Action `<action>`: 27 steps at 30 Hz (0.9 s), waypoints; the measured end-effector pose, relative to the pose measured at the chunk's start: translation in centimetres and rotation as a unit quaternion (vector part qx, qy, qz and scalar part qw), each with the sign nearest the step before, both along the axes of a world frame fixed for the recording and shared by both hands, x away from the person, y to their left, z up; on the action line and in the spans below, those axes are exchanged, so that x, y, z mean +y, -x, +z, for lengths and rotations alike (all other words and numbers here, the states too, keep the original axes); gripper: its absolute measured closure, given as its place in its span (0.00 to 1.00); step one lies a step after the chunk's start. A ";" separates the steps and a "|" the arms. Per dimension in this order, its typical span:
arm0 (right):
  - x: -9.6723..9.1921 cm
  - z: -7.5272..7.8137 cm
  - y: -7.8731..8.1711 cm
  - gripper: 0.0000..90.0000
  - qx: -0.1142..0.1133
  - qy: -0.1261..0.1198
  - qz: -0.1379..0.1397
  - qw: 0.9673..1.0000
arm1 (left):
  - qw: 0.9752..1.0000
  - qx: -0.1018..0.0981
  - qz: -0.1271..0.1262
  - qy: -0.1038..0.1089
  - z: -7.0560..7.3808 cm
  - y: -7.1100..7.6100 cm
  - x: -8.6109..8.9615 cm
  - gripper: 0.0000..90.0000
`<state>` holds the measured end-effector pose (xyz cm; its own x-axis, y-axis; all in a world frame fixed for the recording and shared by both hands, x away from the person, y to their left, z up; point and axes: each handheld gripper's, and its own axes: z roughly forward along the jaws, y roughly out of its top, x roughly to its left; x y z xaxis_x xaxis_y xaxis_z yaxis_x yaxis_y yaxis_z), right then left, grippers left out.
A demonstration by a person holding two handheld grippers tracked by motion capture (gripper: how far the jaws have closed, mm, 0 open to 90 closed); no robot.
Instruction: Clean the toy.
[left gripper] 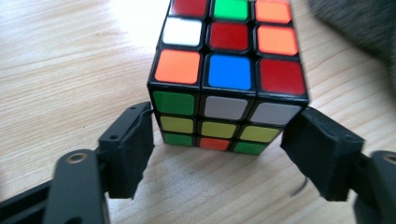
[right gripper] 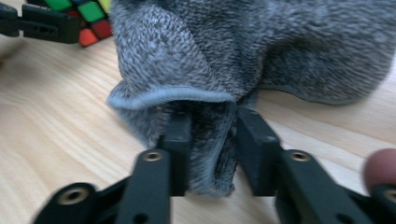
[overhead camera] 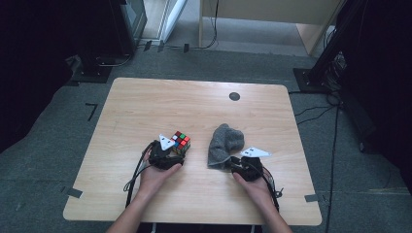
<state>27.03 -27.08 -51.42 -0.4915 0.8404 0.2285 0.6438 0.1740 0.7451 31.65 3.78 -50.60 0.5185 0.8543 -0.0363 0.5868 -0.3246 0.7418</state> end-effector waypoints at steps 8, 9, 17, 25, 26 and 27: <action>-1.0 1.6 2.2 0.28 -0.042 -0.007 0.029 0.999 | 0.998 0.010 -0.018 0.066 0.9 1.1 3.2 0.16; -1.3 2.0 2.4 0.25 -0.047 -0.007 0.026 0.999 | 0.997 0.007 -0.016 0.077 1.1 1.2 3.8 0.16; -4.9 3.5 4.2 0.14 -0.064 -0.003 0.000 0.998 | 0.995 -0.006 -0.013 0.102 2.1 3.1 7.8 0.16; -8.5 3.5 5.8 0.01 -0.041 0.014 -0.019 0.999 | 0.994 -0.005 0.021 0.106 2.1 4.8 11.8 0.16; -9.0 3.4 6.0 0.01 -0.039 0.015 -0.025 0.999 | 0.994 -0.005 0.025 0.103 2.0 5.0 12.2 0.16; -9.4 3.3 6.1 0.01 -0.039 0.018 -0.030 0.999 | 0.994 -0.005 0.030 0.101 1.8 5.2 12.7 0.16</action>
